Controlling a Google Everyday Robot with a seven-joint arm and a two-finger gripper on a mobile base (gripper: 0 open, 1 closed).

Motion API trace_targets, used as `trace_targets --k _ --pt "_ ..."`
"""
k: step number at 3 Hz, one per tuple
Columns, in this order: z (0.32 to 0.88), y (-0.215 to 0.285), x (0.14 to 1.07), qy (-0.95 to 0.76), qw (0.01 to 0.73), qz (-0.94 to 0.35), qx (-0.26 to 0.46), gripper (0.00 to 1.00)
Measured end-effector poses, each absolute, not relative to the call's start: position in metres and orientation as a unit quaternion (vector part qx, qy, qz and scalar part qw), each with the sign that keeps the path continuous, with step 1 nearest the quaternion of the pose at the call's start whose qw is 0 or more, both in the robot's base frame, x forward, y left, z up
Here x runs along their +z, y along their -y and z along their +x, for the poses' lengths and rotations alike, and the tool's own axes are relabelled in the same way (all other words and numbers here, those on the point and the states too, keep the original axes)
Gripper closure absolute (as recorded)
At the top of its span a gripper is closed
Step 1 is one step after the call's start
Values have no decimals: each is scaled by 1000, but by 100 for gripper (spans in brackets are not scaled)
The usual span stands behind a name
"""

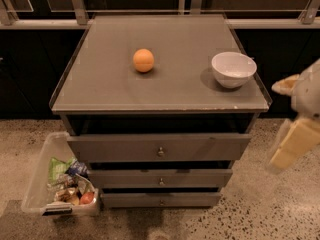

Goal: Open top drawer

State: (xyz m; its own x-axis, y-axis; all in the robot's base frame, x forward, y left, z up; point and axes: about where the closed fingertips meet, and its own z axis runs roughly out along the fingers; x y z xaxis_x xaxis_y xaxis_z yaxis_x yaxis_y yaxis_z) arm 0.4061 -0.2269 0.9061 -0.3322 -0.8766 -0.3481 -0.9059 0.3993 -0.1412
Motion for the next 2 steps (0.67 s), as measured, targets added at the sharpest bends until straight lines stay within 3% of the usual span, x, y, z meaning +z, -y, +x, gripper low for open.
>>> trace_targets --k 2 --pt "396 200 785 -818 190 -519 161 0"
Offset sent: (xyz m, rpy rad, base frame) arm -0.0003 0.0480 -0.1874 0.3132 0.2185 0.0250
